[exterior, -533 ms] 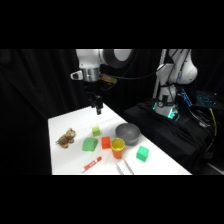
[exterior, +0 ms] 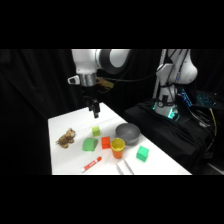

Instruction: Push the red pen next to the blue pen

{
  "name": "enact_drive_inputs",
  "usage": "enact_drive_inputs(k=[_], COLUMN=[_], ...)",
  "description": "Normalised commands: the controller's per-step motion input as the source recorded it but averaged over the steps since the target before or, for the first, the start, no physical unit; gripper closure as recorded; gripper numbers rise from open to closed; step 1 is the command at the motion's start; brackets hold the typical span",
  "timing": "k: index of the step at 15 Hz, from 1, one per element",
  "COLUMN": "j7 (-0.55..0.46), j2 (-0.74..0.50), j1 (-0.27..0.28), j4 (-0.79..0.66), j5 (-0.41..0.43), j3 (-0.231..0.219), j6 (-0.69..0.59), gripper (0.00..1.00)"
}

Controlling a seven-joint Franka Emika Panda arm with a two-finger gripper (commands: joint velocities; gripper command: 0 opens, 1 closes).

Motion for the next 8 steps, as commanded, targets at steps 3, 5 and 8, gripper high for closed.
enact_drive_inputs(k=[3, 5, 8], j7=[-0.08, -0.10, -0.09], j2=[0.48, 0.44, 0.39], j1=[-0.059, -0.058, -0.048], j4=[0.54, 0.53, 0.50], j5=[-0.083, -0.067, -0.064], j3=[0.015, 0.039, 0.068], j6=[0.09, 0.07, 0.05], gripper=[0.00, 0.00, 0.00])
